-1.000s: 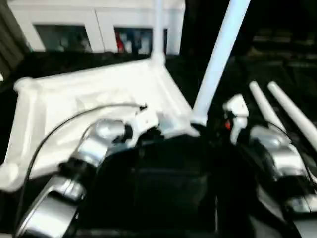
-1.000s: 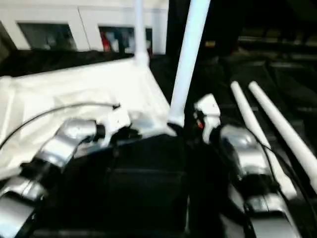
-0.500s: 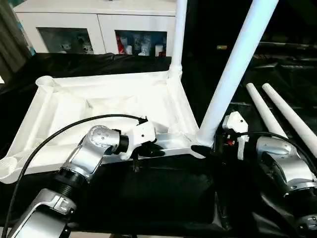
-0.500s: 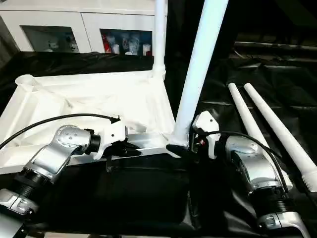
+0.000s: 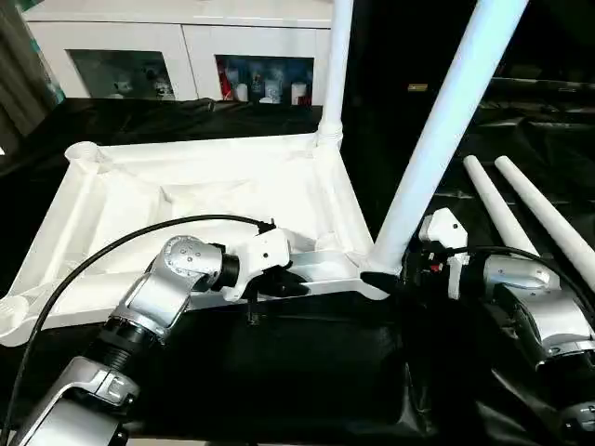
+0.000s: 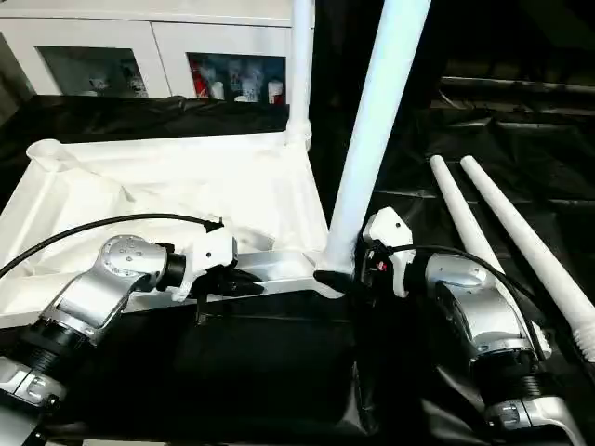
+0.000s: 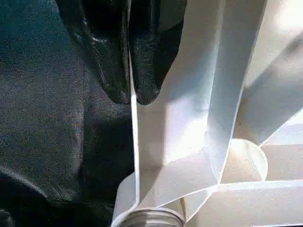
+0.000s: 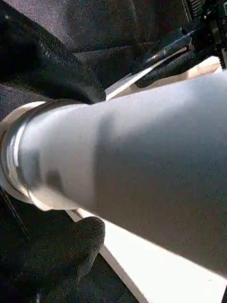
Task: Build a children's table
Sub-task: Rotate leg to tighten
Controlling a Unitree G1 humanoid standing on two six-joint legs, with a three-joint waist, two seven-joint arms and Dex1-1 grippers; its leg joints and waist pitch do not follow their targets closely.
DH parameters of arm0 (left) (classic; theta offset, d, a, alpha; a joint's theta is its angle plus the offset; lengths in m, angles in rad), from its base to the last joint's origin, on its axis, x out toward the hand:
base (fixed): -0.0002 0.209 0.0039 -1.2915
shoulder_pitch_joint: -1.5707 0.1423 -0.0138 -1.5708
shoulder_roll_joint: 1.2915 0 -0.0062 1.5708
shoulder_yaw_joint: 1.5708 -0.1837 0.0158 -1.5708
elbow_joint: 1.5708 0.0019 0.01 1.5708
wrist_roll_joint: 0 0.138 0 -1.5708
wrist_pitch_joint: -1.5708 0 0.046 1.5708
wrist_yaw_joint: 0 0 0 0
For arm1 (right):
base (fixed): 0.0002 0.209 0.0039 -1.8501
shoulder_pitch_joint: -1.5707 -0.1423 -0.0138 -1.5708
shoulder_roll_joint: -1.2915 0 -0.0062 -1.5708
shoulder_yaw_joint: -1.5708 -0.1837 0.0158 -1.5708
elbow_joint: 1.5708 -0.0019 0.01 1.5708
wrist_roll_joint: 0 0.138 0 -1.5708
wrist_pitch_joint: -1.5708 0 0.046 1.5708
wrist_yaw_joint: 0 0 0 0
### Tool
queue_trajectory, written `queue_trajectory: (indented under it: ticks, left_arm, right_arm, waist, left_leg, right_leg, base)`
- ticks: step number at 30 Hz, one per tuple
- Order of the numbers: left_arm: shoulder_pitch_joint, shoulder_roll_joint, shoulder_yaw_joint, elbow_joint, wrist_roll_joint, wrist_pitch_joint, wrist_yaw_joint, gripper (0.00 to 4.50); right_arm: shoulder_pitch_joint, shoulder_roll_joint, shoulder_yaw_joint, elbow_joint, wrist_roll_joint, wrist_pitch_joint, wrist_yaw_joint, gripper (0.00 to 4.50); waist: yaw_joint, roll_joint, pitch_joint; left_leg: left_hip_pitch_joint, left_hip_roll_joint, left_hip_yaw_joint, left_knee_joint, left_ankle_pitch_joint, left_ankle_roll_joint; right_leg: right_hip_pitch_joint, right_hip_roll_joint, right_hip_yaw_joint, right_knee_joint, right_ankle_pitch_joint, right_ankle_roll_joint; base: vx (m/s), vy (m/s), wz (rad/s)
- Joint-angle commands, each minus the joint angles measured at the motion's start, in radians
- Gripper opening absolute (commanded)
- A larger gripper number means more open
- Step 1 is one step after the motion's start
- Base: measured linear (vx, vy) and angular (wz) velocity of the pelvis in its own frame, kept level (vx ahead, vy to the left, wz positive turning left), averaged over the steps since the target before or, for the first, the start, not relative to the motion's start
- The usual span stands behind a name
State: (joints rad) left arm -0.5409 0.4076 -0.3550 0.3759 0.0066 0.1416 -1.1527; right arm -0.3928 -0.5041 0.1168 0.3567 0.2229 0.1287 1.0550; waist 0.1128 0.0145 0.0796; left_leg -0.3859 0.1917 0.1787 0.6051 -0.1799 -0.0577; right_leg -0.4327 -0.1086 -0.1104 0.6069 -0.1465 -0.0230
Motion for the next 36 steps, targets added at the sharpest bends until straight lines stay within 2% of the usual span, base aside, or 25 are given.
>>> queue_trajectory:
  ticks: [1, 4, 5, 7, 10, 16, 19, 20, 21, 23, 25, 26, 28, 29, 30, 31, 32, 34, 36]
  left_arm:
    - [-0.005, 0.010, 0.016, -0.045, -0.012, -0.005, -0.005, 0.00]
    - [-0.003, 0.015, 0.014, -0.045, -0.011, -0.005, -0.005, 0.00]
    - [-0.003, 0.015, 0.014, -0.045, -0.011, -0.006, -0.005, 0.00]
    - [-0.004, 0.017, 0.014, -0.042, -0.011, -0.006, -0.004, 0.00]
    - [-0.004, 0.019, 0.014, -0.041, -0.011, -0.006, -0.005, 0.00]
    - [-0.006, 0.014, 0.021, -0.034, -0.018, 0.008, 0.004, 0.00]
    - [-0.019, 0.001, 0.027, -0.013, -0.012, 0.024, 0.033, 0.00]
    - [-0.039, -0.021, 0.032, 0.023, 0.001, 0.038, 0.076, 0.00]
    - [-0.051, -0.033, 0.035, 0.043, 0.006, 0.045, 0.098, 0.00]
    - [-0.088, -0.079, 0.048, 0.104, 0.016, 0.064, 0.168, 0.00]
    - [-0.105, -0.097, 0.051, 0.131, 0.021, 0.069, 0.196, 0.00]
    - [-0.150, -0.142, 0.054, 0.206, 0.048, 0.075, 0.288, 0.00]
    - [-0.198, -0.198, 0.071, 0.289, 0.067, 0.105, 0.419, 0.00]
    - [-0.203, -0.204, 0.073, 0.297, 0.068, 0.109, 0.433, 0.00]
    - [-0.218, -0.223, 0.078, 0.325, 0.068, 0.115, 0.463, 0.00]
    - [-0.225, -0.239, 0.079, 0.346, 0.069, 0.117, 0.480, 0.00]
    - [-0.234, -0.257, 0.079, 0.370, 0.072, 0.121, 0.500, 0.00]
    - [-0.241, -0.272, 0.083, 0.394, 0.076, 0.126, 0.521, 0.00]
    - [-0.244, -0.277, 0.086, 0.406, 0.074, 0.121, 0.519, 0.00]
  right_arm:
    - [-0.008, 0.002, -0.001, 0.004, -0.002, -0.001, 0.005, 3.65]
    - [-0.008, 0.006, 0.004, 0.014, -0.006, -0.009, 0.009, 3.52]
    - [-0.009, 0.007, 0.005, 0.017, -0.007, -0.011, 0.009, 3.28]
    - [-0.011, 0.011, 0.007, 0.022, -0.009, -0.014, 0.010, 3.22]
    - [-0.014, 0.014, 0.008, 0.026, -0.010, -0.016, 0.009, 2.88]
    - [-0.017, 0.052, -0.004, 0.059, -0.010, -0.013, -0.038, 2.77]
    - [-0.034, 0.093, -0.029, 0.112, -0.016, 0.000, -0.130, 2.76]
    - [-0.047, 0.130, -0.048, 0.160, -0.024, 0.006, -0.212, 2.75]
    - [-0.053, 0.150, -0.058, 0.183, -0.026, 0.009, -0.254, 2.75]
    - [-0.071, 0.209, -0.081, 0.239, -0.030, 0.023, -0.369, 2.75]
    - [-0.079, 0.232, -0.087, 0.260, -0.034, 0.028, -0.415, 2.75]
    - [-0.101, 0.286, -0.084, 0.310, -0.063, 0.029, -0.530, 2.75]
    - [-0.130, 0.337, -0.071, 0.372, -0.106, 0.021, -0.651, 2.74]
    - [-0.133, 0.341, -0.069, 0.378, -0.111, 0.019, -0.662, 2.74]
    - [-0.150, 0.362, -0.069, 0.405, -0.118, 0.016, -0.702, 2.74]
    - [-0.170, 0.383, -0.079, 0.429, -0.113, 0.017, -0.735, 2.74]
    - [-0.194, 0.408, -0.092, 0.457, -0.108, 0.015, -0.775, 2.74]
    - [-0.214, 0.428, -0.102, 0.478, -0.110, 0.003, -0.801, 2.74]
    - [-0.224, 0.435, -0.105, 0.485, -0.114, -0.015, -0.794, 2.74]
  waist:
    - [0.004, -0.014, -0.093]
    - [0.002, -0.015, -0.092]
    - [0.002, -0.014, -0.092]
    - [0.003, -0.015, -0.092]
    - [0.002, -0.013, -0.094]
    - [0.000, -0.013, -0.095]
    - [-0.008, -0.011, -0.095]
    - [-0.009, -0.012, -0.095]
    - [-0.014, -0.008, -0.092]
    - [-0.017, -0.009, -0.093]
    - [-0.016, -0.009, -0.093]
    - [-0.018, -0.005, -0.090]
    - [-0.026, -0.004, -0.082]
    - [-0.026, -0.001, -0.077]
    - [-0.028, -0.002, -0.074]
    - [-0.030, 0.003, -0.075]
    - [-0.038, 0.006, -0.075]
    - [-0.042, 0.009, -0.081]
    - [-0.044, 0.015, -0.080]
  left_leg:
    - [0.010, 0.034, -0.007, -0.063, -0.161, 0.069]
    - [0.008, 0.033, -0.008, -0.063, -0.169, 0.064]
    - [0.010, 0.033, -0.008, -0.063, -0.172, 0.061]
    - [0.009, 0.033, -0.008, -0.063, -0.171, 0.060]
    - [0.009, 0.034, -0.009, -0.063, -0.167, 0.060]
    - [0.008, 0.033, -0.009, -0.061, -0.158, 0.062]
    - [0.008, 0.031, -0.011, -0.063, -0.172, 0.048]
    - [0.008, 0.030, -0.010, -0.062, -0.174, 0.046]
    - [0.010, 0.028, -0.008, -0.063, -0.181, 0.039]
    - [0.015, 0.027, -0.010, -0.064, -0.200, 0.016]
    - [0.018, 0.028, -0.011, -0.066, -0.217, 0.011]
    - [0.018, 0.026, -0.010, -0.066, -0.241, 0.012]
    - [0.032, 0.021, -0.013, -0.067, -0.320, -0.014]
    - [0.045, 0.020, -0.016, -0.065, -0.361, -0.019]
    - [0.051, 0.020, -0.017, -0.064, -0.383, -0.016]
    - [0.053, 0.020, -0.021, -0.065, -0.405, -0.013]
    - [0.053, 0.023, -0.028, -0.070, -0.429, -0.014]
    - [0.053, 0.029, -0.034, -0.077, -0.449, -0.012]
    - [0.063, 0.034, -0.034, -0.082, -0.487, -0.009]
  right_leg:
    - [0.075, -0.048, 0.052, -0.069, -0.268, -0.192]
    - [0.075, -0.048, 0.052, -0.070, -0.289, -0.182]
    - [0.074, -0.048, 0.052, -0.072, -0.302, -0.178]
    - [0.074, -0.048, 0.052, -0.071, -0.304, -0.176]
    - [0.074, -0.048, 0.051, -0.070, -0.299, -0.174]
    - [0.073, -0.047, 0.052, -0.066, -0.268, -0.188]
    - [0.075, -0.047, 0.050, -0.067, -0.282, -0.191]
    - [0.075, -0.047, 0.050, -0.068, -0.287, -0.189]
    - [0.069, -0.045, 0.051, -0.074, -0.304, -0.187]
    - [0.069, -0.046, 0.049, -0.077, -0.332, -0.177]
    - [0.070, -0.047, 0.048, -0.080, -0.351, -0.171]
    - [0.067, -0.046, 0.047, -0.087, -0.379, -0.160]
    - [0.059, -0.047, 0.037, -0.107, -0.522, -0.119]
    - [0.054, -0.050, 0.028, -0.124, -0.595, -0.093]
    - [0.053, -0.049, 0.023, -0.133, -0.626, -0.081]
    - [0.060, -0.052, 0.012, -0.142, -0.649, -0.061]
    - [0.066, -0.050, -0.001, -0.149, -0.651, -0.045]
    - [0.076, -0.052, -0.009, -0.151, -0.613, -0.033]
    - [0.073, -0.052, -0.014, -0.156, -0.580, -0.040]
  base:
    - [0.000, 0.000, 0.00]
    - [0.000, 0.000, 0.00]
    - [0.000, 0.000, 0.00]
    - [0.000, 0.000, 0.00]
    - [0.000, 0.000, 0.00]
    - [0.000, 0.000, 0.00]
    - [0.000, 0.000, 0.00]
    - [0.000, 0.000, 0.00]
    - [0.000, 0.000, 0.00]
    - [0.000, 0.000, 0.00]
    - [0.000, 0.000, 0.00]
    - [0.000, 0.000, 0.00]
    - [0.000, 0.000, 0.00]
    - [0.000, 0.000, 0.00]
    - [0.000, 0.000, 0.00]
    - [0.000, 0.000, 0.00]
    - [0.000, 0.000, 0.00]
    - [0.000, 0.000, 0.00]
    - [0.000, 0.000, 0.00]
